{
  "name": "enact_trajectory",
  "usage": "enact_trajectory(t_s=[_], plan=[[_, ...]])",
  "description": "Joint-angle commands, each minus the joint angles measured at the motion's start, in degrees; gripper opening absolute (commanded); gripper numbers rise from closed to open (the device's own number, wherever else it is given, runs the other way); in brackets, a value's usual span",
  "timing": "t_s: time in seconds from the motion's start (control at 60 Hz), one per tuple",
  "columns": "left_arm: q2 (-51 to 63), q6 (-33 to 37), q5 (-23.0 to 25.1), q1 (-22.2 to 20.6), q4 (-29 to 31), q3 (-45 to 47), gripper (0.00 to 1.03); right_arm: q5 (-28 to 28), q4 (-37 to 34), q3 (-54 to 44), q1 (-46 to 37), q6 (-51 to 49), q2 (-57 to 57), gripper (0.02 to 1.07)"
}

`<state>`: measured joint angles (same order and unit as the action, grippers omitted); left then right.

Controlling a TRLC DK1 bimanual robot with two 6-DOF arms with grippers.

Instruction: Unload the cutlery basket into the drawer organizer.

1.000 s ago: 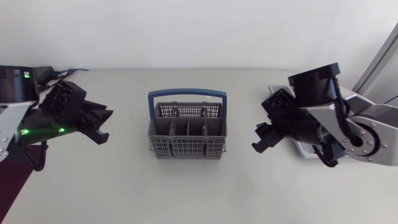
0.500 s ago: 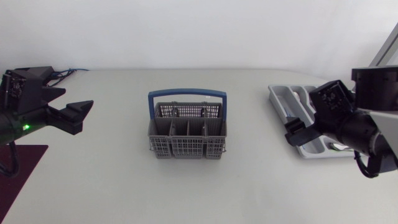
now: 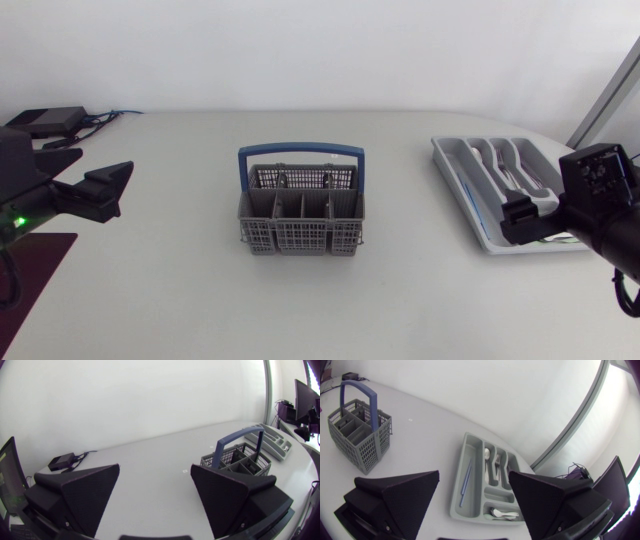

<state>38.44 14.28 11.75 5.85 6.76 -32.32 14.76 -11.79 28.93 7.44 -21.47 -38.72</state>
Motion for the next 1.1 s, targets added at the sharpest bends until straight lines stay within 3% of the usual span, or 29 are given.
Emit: enact_trajectory(t_s=[0.0, 0.4, 1.083], plan=[[-1.35, -1.63, 0.47, 0.39, -0.70, 2.52, 0.99, -0.17, -0.42, -2.65, -0.67, -0.76, 1.81, 1.02], [-10.06, -4.59, 0.21, 2.45, -3.01, 8.83, 0.99, -0.50, -0.27, -8.04, -1.75, -0.26, 11.21, 1.02], [-30.00, -11.40, -8.19, -3.38, -5.65, 25.33, 0.99, -10.81, 8.45, -23.13, -5.86, 15.44, 31.09, 1.02]])
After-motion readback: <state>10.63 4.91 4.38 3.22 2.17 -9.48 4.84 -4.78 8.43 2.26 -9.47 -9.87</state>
